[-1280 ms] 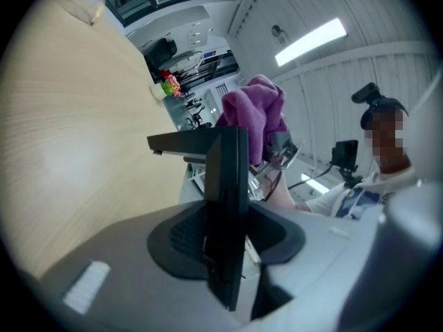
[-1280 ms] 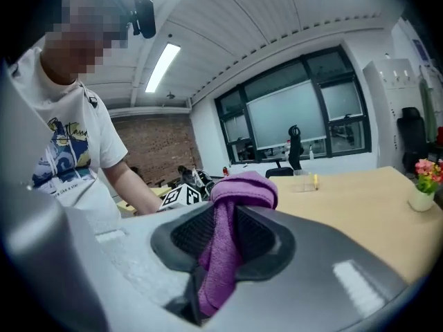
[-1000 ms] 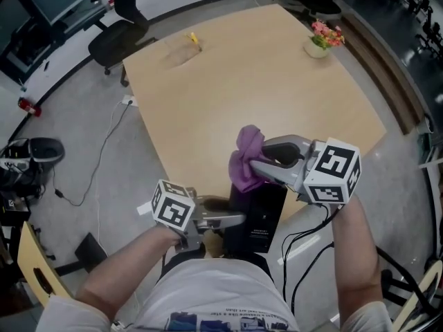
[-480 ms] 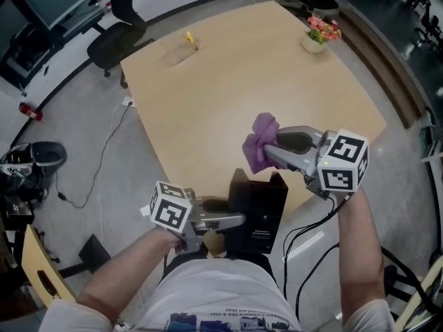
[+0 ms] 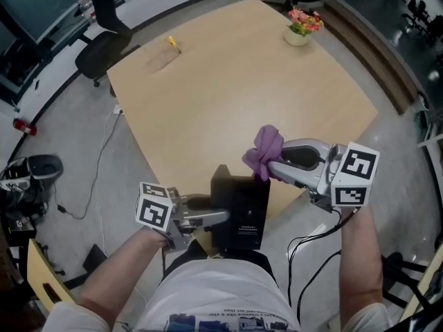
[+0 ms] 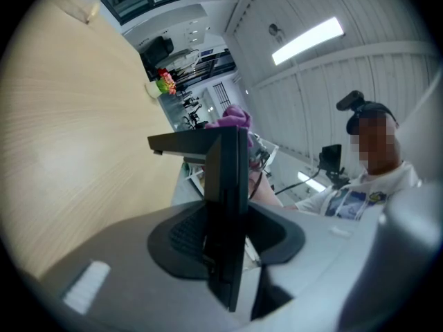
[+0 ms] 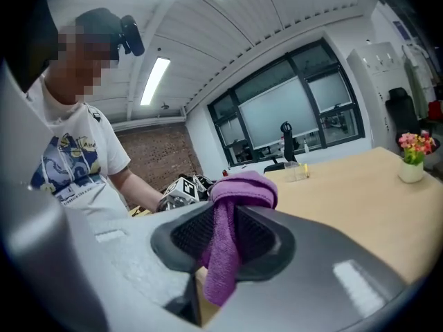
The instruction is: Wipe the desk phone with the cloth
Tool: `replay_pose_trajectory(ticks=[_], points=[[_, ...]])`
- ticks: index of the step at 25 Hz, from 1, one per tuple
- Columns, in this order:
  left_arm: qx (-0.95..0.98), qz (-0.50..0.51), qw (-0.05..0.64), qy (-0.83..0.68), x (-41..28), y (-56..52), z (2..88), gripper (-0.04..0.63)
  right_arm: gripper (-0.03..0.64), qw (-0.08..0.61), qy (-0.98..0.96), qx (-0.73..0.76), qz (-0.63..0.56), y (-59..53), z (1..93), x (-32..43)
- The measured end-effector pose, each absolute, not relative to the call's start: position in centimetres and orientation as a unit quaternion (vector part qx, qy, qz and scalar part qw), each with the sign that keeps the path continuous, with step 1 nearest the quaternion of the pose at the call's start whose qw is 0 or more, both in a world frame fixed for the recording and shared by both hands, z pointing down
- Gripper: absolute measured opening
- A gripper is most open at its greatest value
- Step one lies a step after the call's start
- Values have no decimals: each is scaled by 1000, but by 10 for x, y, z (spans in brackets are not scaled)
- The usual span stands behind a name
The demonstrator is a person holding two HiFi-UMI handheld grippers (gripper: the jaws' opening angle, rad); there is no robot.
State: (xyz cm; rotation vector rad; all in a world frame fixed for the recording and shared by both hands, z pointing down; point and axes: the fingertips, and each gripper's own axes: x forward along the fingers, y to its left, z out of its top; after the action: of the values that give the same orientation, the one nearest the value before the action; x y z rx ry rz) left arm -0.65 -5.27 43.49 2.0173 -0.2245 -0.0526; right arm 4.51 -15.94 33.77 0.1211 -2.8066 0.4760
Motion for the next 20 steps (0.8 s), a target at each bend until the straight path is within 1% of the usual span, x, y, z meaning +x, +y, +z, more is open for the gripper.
replay_pose_trajectory(ticks=[5, 9, 13, 16, 20], points=[[846, -28, 524, -89, -5, -56, 430, 170, 91, 159, -962, 73, 209, -174, 382, 50], [847, -34, 522, -95, -9, -58, 428, 170, 92, 155, -949, 129, 242, -196, 407, 63], [847, -47, 519, -104, -19, -65, 423, 170, 91, 121, -942, 149, 277, -196, 411, 74], [850, -54, 512, -109, -29, -74, 419, 170, 91, 80, -937, 138, 310, -186, 406, 72], [852, -67, 509, -102, -38, -78, 420, 170, 91, 42, -929, 110, 351, -159, 414, 61]])
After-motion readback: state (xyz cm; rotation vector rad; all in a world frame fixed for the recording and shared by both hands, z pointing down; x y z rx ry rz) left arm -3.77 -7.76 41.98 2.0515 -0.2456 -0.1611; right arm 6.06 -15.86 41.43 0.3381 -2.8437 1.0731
